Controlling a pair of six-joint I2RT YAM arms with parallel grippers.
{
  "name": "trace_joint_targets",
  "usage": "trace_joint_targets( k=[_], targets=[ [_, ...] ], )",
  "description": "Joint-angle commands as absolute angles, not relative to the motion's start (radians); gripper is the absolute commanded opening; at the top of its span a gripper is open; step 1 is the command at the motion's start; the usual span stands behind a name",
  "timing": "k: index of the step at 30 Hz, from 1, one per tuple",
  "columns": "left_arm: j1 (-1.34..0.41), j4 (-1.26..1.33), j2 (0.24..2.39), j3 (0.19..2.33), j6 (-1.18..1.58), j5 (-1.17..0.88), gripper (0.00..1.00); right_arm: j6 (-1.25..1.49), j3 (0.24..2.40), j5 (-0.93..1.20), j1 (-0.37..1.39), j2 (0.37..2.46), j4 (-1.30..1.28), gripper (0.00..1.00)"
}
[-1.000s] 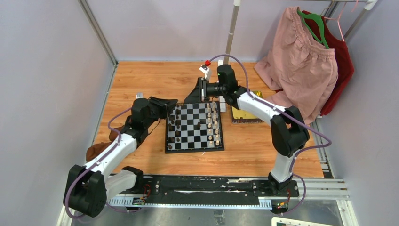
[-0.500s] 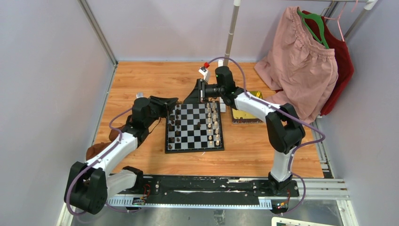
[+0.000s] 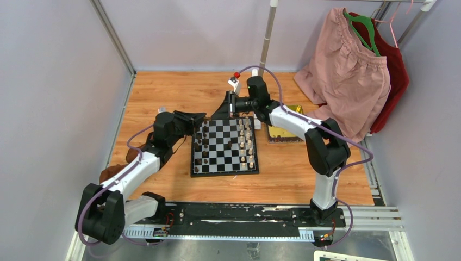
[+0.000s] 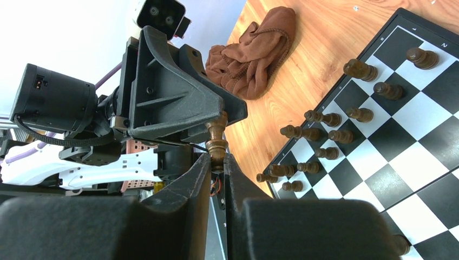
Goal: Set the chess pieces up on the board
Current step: Pick up the chess piece from the storage box.
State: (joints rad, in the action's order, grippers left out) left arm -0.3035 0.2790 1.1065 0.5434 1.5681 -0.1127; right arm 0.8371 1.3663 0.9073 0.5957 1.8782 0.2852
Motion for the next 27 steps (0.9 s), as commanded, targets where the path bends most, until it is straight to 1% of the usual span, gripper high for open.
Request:
trace_joint_targets(
  k=[1, 7, 11, 14, 20, 27],
  targets=[
    [-0.301, 0.314, 1.120, 0.557, 1.569, -0.124, 0.00, 0.852, 1.405, 0.931, 0.614, 1.906, 0.318, 0.16],
    [-0.302, 0.322, 1.130, 0.556, 1.569, -0.129, 0.00, 0.860, 1.409, 0.935, 0.622, 1.915, 0.324, 0.14],
    [-0.302, 0.331, 1.137, 0.555, 1.571, -0.135, 0.00, 0.862, 1.413, 0.935, 0.624, 1.920, 0.322, 0.10],
    [-0.301, 0.331, 1.139, 0.554, 1.572, -0.131, 0.00, 0.866, 1.421, 0.939, 0.625, 1.927, 0.319, 0.10],
    [-0.302, 0.340, 1.141, 0.551, 1.575, -0.127, 0.00, 0.867, 1.424, 0.944, 0.634, 1.927, 0.318, 0.19],
    [-0.301, 0.341, 1.148, 0.551, 1.572, -0.128, 0.00, 0.862, 1.429, 0.946, 0.640, 1.924, 0.309, 0.22]
  ],
)
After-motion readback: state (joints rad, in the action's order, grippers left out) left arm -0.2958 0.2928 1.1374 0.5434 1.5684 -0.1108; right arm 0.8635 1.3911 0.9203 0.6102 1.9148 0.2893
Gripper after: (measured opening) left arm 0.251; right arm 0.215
